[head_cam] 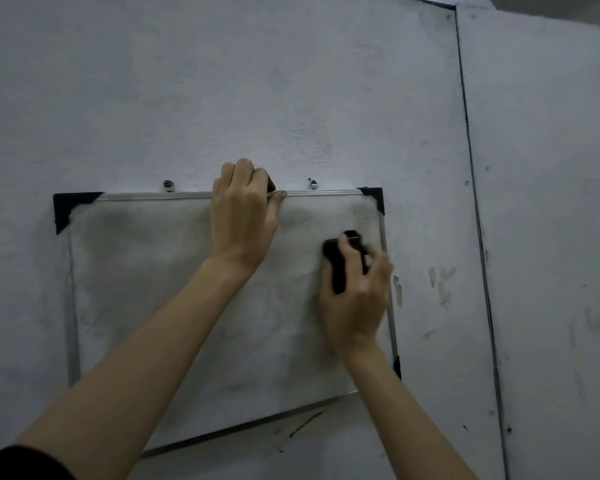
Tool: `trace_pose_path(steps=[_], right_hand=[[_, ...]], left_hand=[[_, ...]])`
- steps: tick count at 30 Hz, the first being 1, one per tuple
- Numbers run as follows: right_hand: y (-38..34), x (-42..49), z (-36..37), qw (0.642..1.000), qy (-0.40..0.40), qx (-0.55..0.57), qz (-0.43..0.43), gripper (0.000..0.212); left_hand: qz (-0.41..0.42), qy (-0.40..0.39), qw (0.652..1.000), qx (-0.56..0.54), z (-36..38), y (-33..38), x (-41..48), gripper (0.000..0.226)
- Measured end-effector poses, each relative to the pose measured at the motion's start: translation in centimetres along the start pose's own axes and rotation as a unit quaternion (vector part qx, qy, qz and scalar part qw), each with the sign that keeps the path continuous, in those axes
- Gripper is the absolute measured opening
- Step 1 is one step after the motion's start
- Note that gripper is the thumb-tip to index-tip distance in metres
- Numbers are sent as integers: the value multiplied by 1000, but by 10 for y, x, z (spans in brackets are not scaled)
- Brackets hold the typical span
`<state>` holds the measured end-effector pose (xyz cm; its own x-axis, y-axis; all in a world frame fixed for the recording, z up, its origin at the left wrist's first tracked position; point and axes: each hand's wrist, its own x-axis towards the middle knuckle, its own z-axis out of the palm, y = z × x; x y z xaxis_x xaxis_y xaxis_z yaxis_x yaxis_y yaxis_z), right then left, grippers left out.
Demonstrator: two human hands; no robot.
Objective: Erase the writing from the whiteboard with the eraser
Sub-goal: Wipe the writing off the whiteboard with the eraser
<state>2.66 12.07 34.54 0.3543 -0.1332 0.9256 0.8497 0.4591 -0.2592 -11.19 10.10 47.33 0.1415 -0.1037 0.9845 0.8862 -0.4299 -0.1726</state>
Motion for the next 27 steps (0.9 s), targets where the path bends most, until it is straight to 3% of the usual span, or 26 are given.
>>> trace_pose_path(steps=[3,5,7,13,15,20,25,27], right_hand=[[16,12,-4,997,24,-29,69,35],[4,11,-3,989,44,-21,139,32],[-21,-2,1,987,47,2,154,33],[-52,-67,-1,995,-41,47,-77,36],[-29,-58,-3,994,-46,24,-96,42],[14,-23,-8,1000,0,-13,21,36],[-24,-28,3,983,49,11,176,32],[-51,-41,8,989,32,28,144,35]], left_hand=[[-2,3,1000,-1,0,3,-1,20],[-6,7,1000,3,0,3,-1,20],[-8,10,1000,8,0,4,-2,20],[-13,15,1000,12,3,4,-4,20],[-16,17,1000,5,3,5,-4,19],[-23,11,1000,0,3,4,-3,20],[-23,12,1000,15,4,4,-2,21],[-21,13,1000,18,4,3,-2,21]])
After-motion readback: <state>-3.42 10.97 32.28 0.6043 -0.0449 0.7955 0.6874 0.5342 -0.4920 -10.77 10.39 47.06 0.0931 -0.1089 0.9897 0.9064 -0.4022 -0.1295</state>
